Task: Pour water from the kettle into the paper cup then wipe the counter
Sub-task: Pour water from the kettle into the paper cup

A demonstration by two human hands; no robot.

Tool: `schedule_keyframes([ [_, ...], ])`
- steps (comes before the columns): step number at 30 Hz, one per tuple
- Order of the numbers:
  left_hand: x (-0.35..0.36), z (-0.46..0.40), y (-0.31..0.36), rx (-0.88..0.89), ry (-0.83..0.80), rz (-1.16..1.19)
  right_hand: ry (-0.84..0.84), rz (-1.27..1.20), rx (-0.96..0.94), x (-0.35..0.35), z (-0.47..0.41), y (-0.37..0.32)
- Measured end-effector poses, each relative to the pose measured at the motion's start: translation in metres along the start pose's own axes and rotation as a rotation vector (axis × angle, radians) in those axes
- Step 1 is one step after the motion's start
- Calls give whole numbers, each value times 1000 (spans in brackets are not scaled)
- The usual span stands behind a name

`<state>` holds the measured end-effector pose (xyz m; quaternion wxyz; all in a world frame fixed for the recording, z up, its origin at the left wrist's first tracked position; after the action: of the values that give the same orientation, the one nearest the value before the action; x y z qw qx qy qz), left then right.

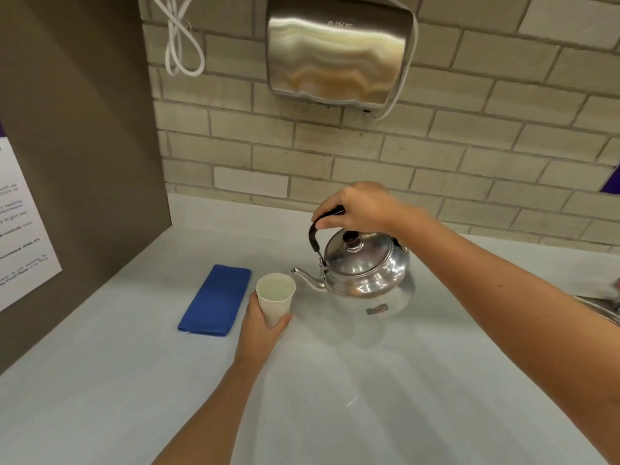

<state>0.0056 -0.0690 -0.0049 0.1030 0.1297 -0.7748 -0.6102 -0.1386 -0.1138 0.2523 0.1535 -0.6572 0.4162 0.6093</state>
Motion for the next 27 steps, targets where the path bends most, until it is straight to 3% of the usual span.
schedule_keyframes([
  [13,-1,0,-2,-18,9,-16,192,-482,289,53,-22,57],
  [27,-3,-1,-13,-53,0,27,233,-530,341,125,-90,26],
])
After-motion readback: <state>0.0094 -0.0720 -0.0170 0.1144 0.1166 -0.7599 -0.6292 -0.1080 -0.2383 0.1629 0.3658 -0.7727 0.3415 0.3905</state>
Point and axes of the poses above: each hand's wrist, its own z-axis away from the middle knuckle, its own x-axis out of the palm, y = z × x, the point moved 6 cm from there along -z, towards the middle knuckle, and after that the axes turned 14 degrees about z, right-handed, at the moved point
